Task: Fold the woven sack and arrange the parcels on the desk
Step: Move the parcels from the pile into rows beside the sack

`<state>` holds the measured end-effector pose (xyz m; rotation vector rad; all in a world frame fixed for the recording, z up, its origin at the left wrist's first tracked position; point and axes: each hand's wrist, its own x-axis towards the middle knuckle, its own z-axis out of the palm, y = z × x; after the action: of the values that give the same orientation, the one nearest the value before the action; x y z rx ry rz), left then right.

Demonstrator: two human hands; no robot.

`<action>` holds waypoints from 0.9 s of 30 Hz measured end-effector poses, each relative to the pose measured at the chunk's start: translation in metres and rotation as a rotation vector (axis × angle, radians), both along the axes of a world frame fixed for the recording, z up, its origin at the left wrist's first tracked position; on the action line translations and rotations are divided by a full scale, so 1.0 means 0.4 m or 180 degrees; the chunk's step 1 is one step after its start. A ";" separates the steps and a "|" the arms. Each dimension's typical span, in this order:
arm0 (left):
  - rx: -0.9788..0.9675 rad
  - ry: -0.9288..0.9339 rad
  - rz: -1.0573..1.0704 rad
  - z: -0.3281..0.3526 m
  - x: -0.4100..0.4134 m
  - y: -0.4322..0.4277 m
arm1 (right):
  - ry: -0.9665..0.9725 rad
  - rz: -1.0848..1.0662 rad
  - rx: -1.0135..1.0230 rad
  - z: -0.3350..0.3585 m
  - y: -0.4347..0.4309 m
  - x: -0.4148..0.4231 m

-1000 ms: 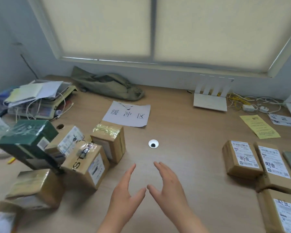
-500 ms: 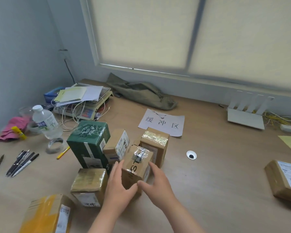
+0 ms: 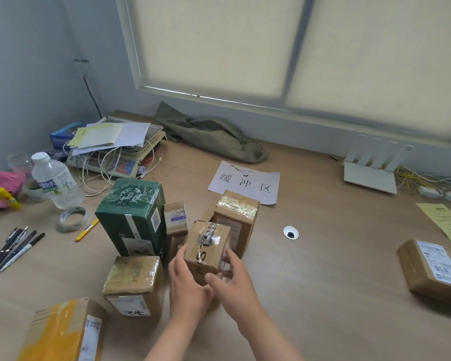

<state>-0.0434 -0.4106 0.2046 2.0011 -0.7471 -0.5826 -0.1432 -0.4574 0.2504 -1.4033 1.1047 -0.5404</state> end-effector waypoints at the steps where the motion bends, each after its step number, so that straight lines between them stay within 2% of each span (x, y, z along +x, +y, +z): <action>1: -0.0036 0.0030 0.0081 0.010 -0.010 0.006 | 0.0042 0.0022 -0.0013 0.006 0.004 -0.008; 5: -0.0262 0.0160 0.0224 0.051 -0.055 0.034 | 0.0207 0.0102 -0.0158 0.028 0.016 -0.049; 15: -0.0837 0.1128 -0.0123 0.189 -0.154 0.068 | 0.0364 0.0148 -0.0774 0.130 -0.012 -0.322; 21: -0.0927 0.1920 -0.0299 0.251 -0.226 0.030 | -0.0001 0.0166 -0.0490 0.234 -0.002 -0.472; 27: -0.1125 0.2456 -0.0596 0.336 -0.302 -0.002 | -0.0812 0.0795 0.0265 0.286 0.007 -0.588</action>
<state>-0.1644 -0.4112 0.3388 1.2368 -0.5032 -1.1527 -0.3782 -0.4546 0.3649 -1.3345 0.7278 -0.4718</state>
